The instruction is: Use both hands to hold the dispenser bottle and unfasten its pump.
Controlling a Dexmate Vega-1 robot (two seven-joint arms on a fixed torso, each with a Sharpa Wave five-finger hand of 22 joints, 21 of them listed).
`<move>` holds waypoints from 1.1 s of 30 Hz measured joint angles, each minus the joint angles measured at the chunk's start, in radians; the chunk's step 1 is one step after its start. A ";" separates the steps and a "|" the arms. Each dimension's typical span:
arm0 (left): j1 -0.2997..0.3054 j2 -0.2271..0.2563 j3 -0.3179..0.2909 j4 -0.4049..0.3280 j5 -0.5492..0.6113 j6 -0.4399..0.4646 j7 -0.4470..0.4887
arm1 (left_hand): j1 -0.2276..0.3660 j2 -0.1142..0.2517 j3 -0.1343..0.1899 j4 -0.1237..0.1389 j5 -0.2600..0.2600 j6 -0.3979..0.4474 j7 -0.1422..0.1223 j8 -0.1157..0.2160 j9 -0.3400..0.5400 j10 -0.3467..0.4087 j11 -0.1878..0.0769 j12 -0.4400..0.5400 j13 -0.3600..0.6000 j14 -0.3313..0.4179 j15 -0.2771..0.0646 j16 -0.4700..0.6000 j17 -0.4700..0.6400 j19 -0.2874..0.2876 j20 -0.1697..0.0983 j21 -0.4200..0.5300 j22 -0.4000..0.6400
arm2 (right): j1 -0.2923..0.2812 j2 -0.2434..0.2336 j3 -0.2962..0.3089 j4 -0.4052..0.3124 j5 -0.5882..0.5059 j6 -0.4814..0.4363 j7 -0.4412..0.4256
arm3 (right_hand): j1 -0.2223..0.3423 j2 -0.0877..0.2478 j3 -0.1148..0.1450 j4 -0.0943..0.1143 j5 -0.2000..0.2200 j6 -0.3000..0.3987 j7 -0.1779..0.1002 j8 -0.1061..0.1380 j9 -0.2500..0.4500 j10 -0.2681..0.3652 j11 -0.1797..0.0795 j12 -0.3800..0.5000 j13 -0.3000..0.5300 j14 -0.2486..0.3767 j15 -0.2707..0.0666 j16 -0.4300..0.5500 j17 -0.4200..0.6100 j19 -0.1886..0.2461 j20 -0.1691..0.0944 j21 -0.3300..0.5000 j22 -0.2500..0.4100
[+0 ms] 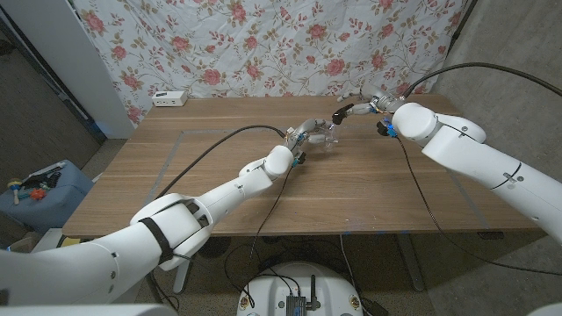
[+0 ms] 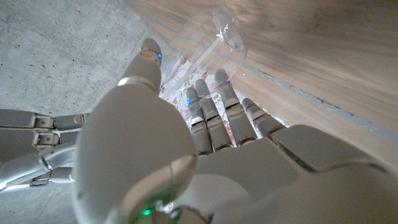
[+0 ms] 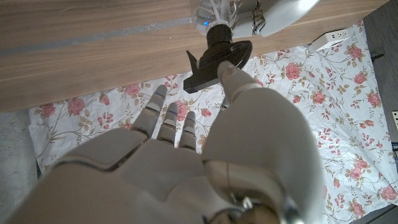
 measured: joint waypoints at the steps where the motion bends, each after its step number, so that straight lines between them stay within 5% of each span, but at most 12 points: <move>1: 0.000 -0.001 0.000 0.001 0.000 0.000 0.000 | 0.000 0.000 0.000 0.000 0.000 0.000 0.000 0.000 0.000 0.000 0.000 0.000 0.000 0.000 0.000 0.001 0.000 0.000 0.000 0.000 0.000 | 0.000 0.000 0.000 0.000 0.001 -0.001 -0.001 | -0.011 -0.004 -0.005 0.005 -0.003 0.002 0.005 -0.003 -0.001 0.000 0.000 0.000 0.000 0.000 0.000 0.000 0.000 0.011 0.001 0.002 0.000; 8: 0.001 -0.010 0.003 0.020 0.013 -0.021 0.033 | 0.000 0.000 0.000 0.000 0.000 0.000 0.000 0.000 0.000 0.000 0.000 0.000 0.000 0.000 0.000 0.006 0.000 0.000 0.000 0.000 0.000 | -0.021 -0.017 0.026 -0.035 0.011 -0.024 -0.028 | -0.140 -0.035 -0.064 0.047 -0.025 -0.001 0.045 -0.018 -0.009 0.009 0.017 0.004 0.000 0.011 0.010 0.000 0.003 0.040 0.020 0.007 0.000; 24: -0.001 -0.036 0.009 0.073 0.034 -0.069 0.110 | 0.000 0.000 0.002 -0.002 0.000 0.008 0.008 0.000 0.000 0.009 0.009 -0.002 0.000 0.008 0.007 0.006 -0.004 0.006 -0.006 0.000 0.000 | -0.043 -0.013 0.041 -0.094 0.002 -0.105 -0.112 | -0.326 -0.063 -0.136 0.103 -0.042 0.000 0.158 -0.040 -0.009 0.042 0.054 0.008 0.000 0.045 0.026 0.008 0.005 0.082 0.041 0.007 0.000; 33: -0.003 -0.045 0.012 0.088 0.039 -0.077 0.135 | 0.000 0.000 0.002 -0.002 0.000 0.009 0.009 0.003 -0.001 0.016 0.009 -0.001 0.000 0.013 0.006 0.005 -0.005 0.009 -0.002 0.000 0.000 | -0.013 0.001 0.007 -0.113 -0.018 -0.216 -0.135 | -0.451 -0.081 -0.176 0.143 -0.035 0.058 0.229 -0.024 0.000 0.079 0.093 0.016 0.000 0.094 0.040 0.016 0.004 0.143 0.054 0.011 0.000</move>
